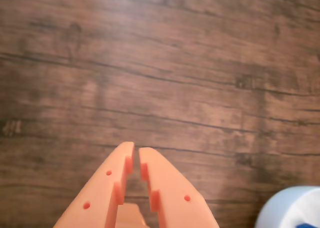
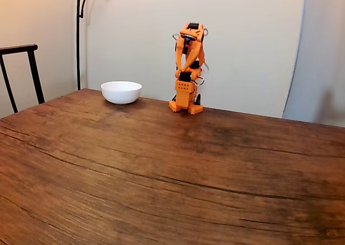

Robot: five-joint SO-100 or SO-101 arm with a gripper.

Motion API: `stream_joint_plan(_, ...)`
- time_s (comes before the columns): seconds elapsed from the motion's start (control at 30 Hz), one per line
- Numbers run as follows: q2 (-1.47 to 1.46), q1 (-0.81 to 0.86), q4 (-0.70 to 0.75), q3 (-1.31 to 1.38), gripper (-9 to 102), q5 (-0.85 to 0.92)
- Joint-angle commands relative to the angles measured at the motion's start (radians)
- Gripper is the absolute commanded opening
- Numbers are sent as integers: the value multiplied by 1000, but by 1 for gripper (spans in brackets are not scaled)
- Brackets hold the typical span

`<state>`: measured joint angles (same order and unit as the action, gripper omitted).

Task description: Grasp the cube and drop it in the bowl

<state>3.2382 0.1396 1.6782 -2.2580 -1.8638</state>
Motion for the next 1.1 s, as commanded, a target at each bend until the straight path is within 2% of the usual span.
stream_joint_plan(0.0,89,-25,-5,-43,-1,9)
stream_joint_plan(0.1,87,-25,-43,-83,-1,5)
stream_joint_plan(0.57,86,-63,-459,-430,-1,-18)
stream_joint_plan(0.8,86,-28,-540,-617,-1,-14)
stream_joint_plan(1.07,86,-26,-555,-756,-1,60)
